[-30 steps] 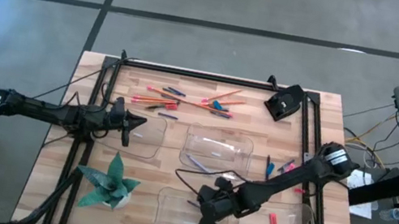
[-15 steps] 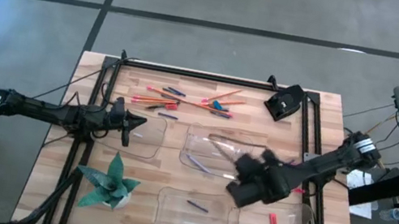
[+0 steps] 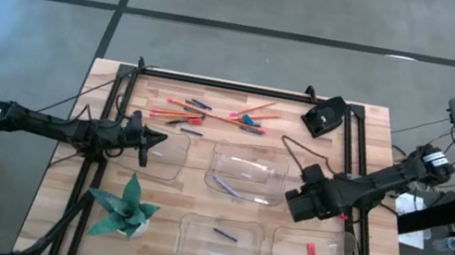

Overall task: Sort crayons/erasers/pens/pencils in bins
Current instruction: Put the black pen into the top right transparent bin

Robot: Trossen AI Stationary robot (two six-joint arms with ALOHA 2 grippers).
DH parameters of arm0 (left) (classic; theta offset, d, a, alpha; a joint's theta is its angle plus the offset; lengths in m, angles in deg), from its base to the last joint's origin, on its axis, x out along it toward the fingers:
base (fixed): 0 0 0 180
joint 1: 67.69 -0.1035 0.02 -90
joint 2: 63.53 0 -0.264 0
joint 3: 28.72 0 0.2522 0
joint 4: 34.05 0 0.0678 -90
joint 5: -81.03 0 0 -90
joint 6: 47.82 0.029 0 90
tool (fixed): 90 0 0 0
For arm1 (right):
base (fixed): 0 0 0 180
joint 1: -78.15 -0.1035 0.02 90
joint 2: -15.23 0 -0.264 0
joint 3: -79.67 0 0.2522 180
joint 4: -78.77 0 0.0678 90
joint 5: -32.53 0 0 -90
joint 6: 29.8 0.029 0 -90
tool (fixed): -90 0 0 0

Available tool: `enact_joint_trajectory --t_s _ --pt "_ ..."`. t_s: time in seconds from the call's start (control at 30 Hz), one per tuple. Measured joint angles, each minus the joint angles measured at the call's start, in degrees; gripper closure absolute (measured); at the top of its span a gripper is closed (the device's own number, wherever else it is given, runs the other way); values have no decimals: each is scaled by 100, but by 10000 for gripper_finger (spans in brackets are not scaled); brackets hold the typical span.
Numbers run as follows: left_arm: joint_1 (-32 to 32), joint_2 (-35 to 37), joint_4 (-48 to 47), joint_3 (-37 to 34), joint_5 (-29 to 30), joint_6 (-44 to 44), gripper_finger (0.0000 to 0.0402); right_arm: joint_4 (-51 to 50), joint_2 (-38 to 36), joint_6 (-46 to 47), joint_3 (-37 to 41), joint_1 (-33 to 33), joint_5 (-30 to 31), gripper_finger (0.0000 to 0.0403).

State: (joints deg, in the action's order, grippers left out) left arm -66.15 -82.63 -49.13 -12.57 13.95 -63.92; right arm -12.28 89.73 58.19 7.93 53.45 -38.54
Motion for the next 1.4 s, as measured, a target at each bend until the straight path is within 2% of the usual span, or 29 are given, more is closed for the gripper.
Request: enact_joint_trajectory --t_s 0.13,0.3,0.47,0.63,1.0,1.2,1.4 --pt "1 2 0 1 0 -2 402 972 -561 -3 691 146 -215 330" --pt "1 4 0 -2 0 -2 402 1907 -1037 19 1413 283 -588 305" --pt "2 4 0 0 0 -1 402 2129 -1155 539 1804 341 -1040 270" --pt "-1 0 0 1 1 -2 402 2183 -968 1042 1922 338 -1578 250" --pt "-1 9 0 -2 0 1 402 2428 -625 963 2003 372 -1597 263" --pt "0 2 0 0 1 -1 402 3207 -579 753 2314 516 -1614 268" --pt "-1 9 -1 1 1 1 402 3316 -570 673 2540 760 -1612 268"
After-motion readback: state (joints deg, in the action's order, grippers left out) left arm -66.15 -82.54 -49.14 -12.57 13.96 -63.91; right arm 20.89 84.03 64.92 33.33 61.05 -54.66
